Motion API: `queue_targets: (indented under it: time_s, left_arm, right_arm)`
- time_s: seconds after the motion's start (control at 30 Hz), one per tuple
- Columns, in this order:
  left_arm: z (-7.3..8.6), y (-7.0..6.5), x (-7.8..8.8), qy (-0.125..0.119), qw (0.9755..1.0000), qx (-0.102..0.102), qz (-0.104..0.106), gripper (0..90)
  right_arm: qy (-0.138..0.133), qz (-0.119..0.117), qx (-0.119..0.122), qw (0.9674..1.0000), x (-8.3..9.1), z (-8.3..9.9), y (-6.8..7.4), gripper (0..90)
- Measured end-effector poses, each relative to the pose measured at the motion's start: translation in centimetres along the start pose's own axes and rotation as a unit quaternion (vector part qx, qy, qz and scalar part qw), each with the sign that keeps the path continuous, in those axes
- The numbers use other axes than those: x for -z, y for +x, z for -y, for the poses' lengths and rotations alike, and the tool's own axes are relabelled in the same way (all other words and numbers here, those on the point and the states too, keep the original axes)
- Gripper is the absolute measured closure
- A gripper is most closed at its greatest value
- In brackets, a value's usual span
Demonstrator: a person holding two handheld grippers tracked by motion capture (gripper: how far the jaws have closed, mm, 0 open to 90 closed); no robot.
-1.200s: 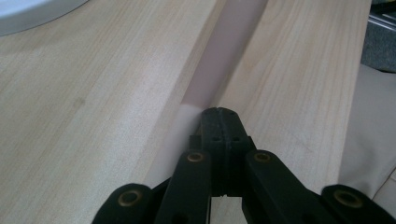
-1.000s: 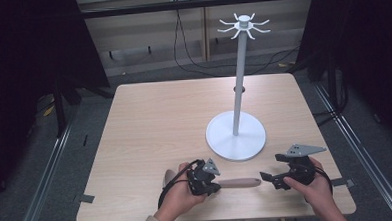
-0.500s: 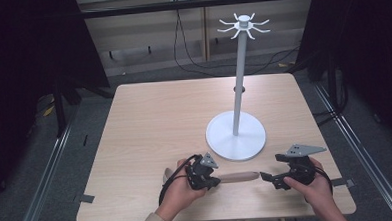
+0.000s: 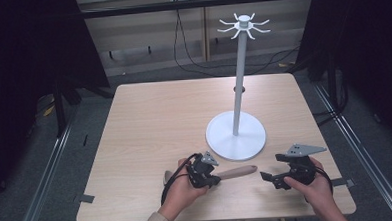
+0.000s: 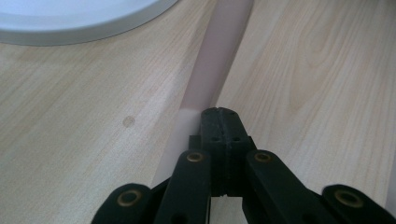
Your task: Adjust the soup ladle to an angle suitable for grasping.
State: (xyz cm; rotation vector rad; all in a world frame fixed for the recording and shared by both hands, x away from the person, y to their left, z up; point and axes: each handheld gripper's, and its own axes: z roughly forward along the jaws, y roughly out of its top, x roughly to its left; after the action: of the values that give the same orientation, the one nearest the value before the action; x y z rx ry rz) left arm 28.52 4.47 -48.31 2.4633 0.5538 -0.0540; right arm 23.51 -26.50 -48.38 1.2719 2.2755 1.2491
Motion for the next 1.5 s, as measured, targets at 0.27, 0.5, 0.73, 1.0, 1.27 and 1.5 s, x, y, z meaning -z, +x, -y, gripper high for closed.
queue_targets:
  time_s: [0.27, 0.5, 0.73, 1.0, 1.27, 1.5]
  left_arm:
    - [0.0, -0.2, -0.2, -0.016, 0.9998, 0.013, 0.007, 88.0]
    - [-0.1, 0.0, 0.2, -0.003, 0.9999, -0.014, 0.007, 84.7]
    - [-0.2, -0.3, 1.1, -0.014, 0.9998, -0.010, 0.010, 81.0]
    - [-0.6, 0.1, 2.3, -0.009, 0.9996, -0.025, 0.013, 75.4]
    - [-1.3, 0.3, 2.9, 0.007, 0.9991, -0.040, 0.005, 69.4]
    - [-2.2, 0.6, 2.7, 0.031, 0.9983, -0.050, -0.001, 62.7]
  right_arm:
    - [0.001, 0.000, 0.000, 1.0000, 0.0, 0.0, 0.0, 7.1]
    - [0.000, 0.000, 0.001, 1.0000, 0.0, 0.0, 0.0, 7.0]
    - [0.000, 0.000, -0.001, 1.0000, 0.1, 0.0, 0.0, 7.0]
    - [-0.002, 0.001, -0.003, 1.0000, 0.2, 0.0, -0.1, 7.1]
    - [-0.003, -0.001, -0.004, 1.0000, 0.2, 0.0, -0.1, 7.1]
    - [-0.005, -0.001, -0.004, 1.0000, 0.3, 0.0, -0.2, 7.0]
